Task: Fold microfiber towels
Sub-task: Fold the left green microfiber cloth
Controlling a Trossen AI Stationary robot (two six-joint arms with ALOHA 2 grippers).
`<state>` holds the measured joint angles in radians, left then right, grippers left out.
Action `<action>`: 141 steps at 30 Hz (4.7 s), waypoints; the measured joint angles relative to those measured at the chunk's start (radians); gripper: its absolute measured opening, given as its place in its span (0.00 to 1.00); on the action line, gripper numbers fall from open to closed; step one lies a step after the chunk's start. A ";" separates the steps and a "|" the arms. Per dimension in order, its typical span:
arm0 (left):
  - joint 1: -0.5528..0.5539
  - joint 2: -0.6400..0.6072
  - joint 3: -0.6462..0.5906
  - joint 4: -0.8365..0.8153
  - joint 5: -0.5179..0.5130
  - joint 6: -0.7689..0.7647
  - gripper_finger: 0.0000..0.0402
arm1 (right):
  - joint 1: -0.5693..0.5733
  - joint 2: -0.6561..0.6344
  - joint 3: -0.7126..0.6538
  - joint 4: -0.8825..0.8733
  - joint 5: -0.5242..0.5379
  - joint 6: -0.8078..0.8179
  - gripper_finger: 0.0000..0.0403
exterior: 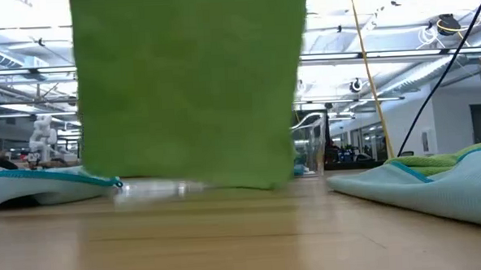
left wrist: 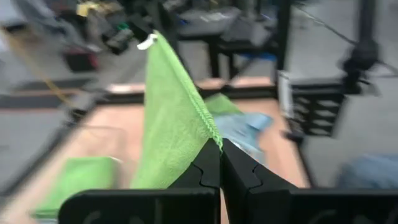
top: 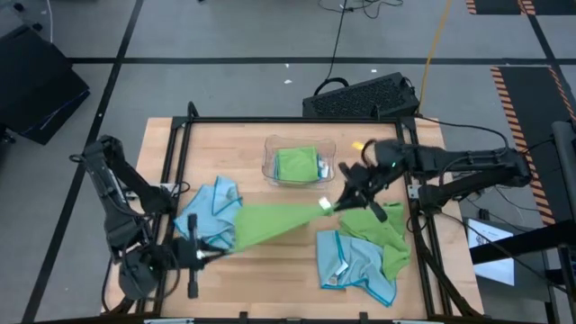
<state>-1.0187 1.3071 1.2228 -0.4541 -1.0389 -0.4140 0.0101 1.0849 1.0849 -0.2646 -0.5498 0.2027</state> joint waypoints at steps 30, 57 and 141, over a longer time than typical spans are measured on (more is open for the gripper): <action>-0.066 0.230 0.000 0.089 0.089 -0.276 0.00 | 0.553 0.186 -0.450 0.904 0.481 0.195 0.00; -0.064 0.473 0.000 0.122 0.201 -0.584 0.01 | 0.653 0.515 -0.449 0.913 0.475 0.245 0.00; 0.009 0.637 -0.093 0.196 0.280 -0.984 0.62 | 0.826 0.609 -0.422 0.835 0.991 0.338 0.42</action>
<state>-1.0095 1.9436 1.1294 -0.2580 -0.7592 -1.3978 0.8360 1.6939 0.6625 0.5700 0.4412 0.5407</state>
